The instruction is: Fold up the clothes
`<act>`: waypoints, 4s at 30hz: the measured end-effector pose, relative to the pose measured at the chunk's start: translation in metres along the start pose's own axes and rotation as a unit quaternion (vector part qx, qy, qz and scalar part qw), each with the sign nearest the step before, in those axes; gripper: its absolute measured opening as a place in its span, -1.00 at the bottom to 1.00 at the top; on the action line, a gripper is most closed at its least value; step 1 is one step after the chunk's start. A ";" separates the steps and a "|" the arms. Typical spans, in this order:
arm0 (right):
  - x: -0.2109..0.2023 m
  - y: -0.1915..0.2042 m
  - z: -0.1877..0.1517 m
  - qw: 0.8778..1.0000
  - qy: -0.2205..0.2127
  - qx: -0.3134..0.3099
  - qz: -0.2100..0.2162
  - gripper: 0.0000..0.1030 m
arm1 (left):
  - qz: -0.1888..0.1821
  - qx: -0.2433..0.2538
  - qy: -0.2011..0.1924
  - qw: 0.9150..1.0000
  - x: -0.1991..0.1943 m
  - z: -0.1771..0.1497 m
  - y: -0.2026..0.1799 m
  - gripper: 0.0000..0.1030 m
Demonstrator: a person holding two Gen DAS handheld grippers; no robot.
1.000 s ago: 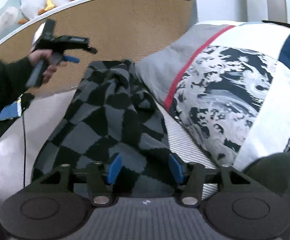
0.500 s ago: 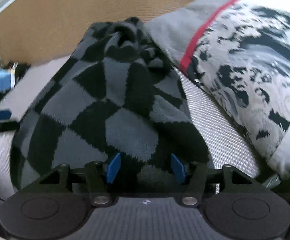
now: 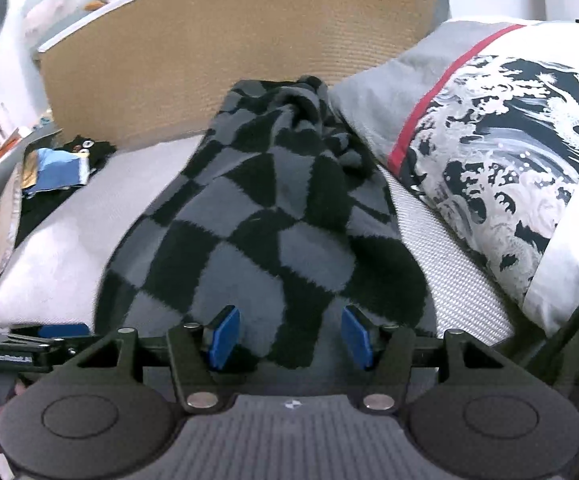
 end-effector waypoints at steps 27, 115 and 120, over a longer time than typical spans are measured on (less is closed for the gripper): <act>-0.012 0.002 -0.016 0.999 -0.002 0.035 0.023 0.19 | -0.184 -0.181 0.001 0.966 0.067 -0.048 0.022 0.48; 0.022 0.055 -0.105 0.942 -0.057 -0.216 -0.251 -0.17 | -0.262 -0.202 0.013 0.944 0.022 0.085 -0.078 -0.64; 0.016 0.036 -0.087 0.965 -0.039 -0.158 -0.206 -0.50 | -0.251 -0.203 0.016 0.946 0.020 0.077 -0.070 -0.63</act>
Point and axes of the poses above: each gripper's, at about its wrist camera, not at the fingertips, and x roughly the way its jaws point, y to its left, z to its top, the point moved 5 cm from there along x, roughly the way its jaws point, and after that the axes turned 14 degrees about -z, right-handed, at the moved point
